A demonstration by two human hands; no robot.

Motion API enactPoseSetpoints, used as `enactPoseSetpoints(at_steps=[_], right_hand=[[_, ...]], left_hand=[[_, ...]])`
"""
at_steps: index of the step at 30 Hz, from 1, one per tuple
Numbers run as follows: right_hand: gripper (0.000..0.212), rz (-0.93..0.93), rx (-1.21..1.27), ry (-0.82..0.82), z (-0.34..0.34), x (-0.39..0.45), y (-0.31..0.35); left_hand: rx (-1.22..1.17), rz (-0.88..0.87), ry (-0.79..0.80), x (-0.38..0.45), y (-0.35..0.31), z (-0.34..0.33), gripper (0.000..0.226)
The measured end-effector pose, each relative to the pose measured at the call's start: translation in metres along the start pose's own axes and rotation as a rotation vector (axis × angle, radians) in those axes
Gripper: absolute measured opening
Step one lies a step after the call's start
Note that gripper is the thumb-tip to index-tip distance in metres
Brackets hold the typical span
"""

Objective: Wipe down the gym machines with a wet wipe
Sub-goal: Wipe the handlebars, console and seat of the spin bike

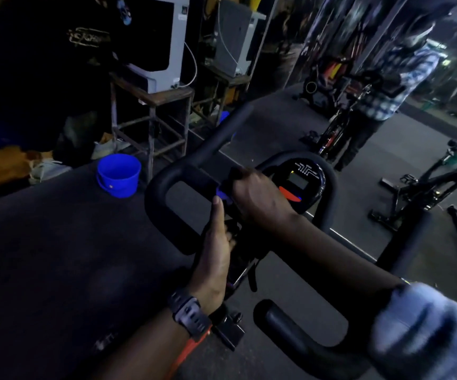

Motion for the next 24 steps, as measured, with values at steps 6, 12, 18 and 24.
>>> enactPoseSetpoints(at_steps=[6, 12, 18, 24], right_hand=[[0.021, 0.024, -0.161, 0.136, 0.011, 0.004, -0.006], [0.023, -0.134, -0.283, 0.148, 0.024, 0.043, -0.066], [0.029, -0.037, -0.336, 0.210, 0.025, 0.052, -0.037], [0.035, -0.222, -0.260, 0.112, 0.007, 0.066, -0.186]], left_hand=[[0.250, -0.110, -0.076, 0.000, -0.013, 0.001, 0.054], [0.535, -0.232, 0.055, 0.032, -0.035, -0.011, 0.047], [0.511, -0.186, -0.002, 0.057, -0.041, -0.005, 0.035], [0.488, -0.190, 0.069, 0.063, -0.044, -0.006, 0.040]])
Point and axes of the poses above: each hand's wrist, its own x-axis towards the middle knuckle, its own z-axis out of the back of the hand, y = z × x, the point moved 6 cm from there along x, towards the middle knuckle, and after that the axes turned 4 degrees about -z, right-handed, at the moved point
